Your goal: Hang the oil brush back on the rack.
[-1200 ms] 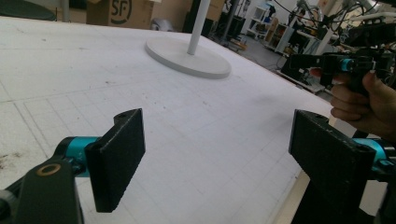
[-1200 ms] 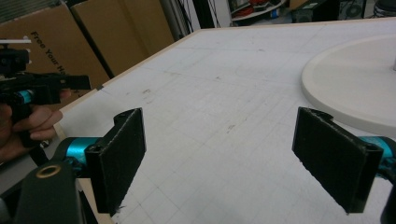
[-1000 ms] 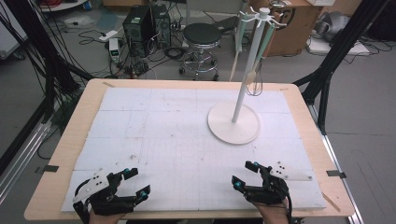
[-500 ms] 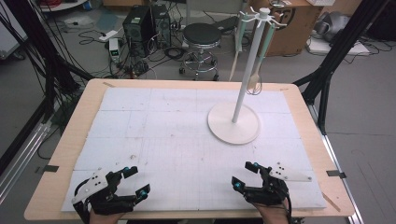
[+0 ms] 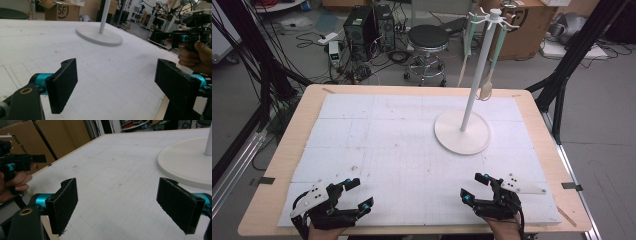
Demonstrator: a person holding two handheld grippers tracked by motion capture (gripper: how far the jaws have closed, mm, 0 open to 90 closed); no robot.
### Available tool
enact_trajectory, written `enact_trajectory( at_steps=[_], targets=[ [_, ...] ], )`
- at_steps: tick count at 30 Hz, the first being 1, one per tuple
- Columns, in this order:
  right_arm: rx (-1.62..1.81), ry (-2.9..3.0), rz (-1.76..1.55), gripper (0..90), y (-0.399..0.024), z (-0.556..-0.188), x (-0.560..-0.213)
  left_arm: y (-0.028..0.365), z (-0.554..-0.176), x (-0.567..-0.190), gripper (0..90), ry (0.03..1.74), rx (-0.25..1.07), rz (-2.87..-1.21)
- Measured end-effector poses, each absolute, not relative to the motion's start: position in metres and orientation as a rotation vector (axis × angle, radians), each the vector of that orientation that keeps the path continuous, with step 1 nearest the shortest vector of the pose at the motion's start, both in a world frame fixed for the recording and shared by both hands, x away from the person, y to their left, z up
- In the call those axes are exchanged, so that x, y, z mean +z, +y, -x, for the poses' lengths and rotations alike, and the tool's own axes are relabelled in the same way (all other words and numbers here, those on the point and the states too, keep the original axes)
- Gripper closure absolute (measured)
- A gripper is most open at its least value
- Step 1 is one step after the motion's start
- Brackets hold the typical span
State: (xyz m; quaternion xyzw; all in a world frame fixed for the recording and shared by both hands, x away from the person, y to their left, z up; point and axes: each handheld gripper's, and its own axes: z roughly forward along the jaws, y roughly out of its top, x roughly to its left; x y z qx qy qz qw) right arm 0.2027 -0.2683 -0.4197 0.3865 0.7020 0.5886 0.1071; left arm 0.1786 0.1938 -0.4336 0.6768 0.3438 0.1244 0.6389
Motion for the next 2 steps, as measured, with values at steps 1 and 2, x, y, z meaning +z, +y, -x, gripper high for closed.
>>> enact_trajectory(
  at_steps=[1, 2],
  targets=[
    [1.734, 2.065, -1.138, 16.5, -0.2684, -0.2027, -0.4197, 0.1938, -0.1785, -0.4337, 19.0, 0.783, 0.284, -1.545],
    [1.733, 2.065, -1.137, 16.5, -0.2687, -0.2025, -0.4196, 0.1940, -0.1785, -0.4337, 19.0, 0.781, 0.284, -1.547]
  ],
)
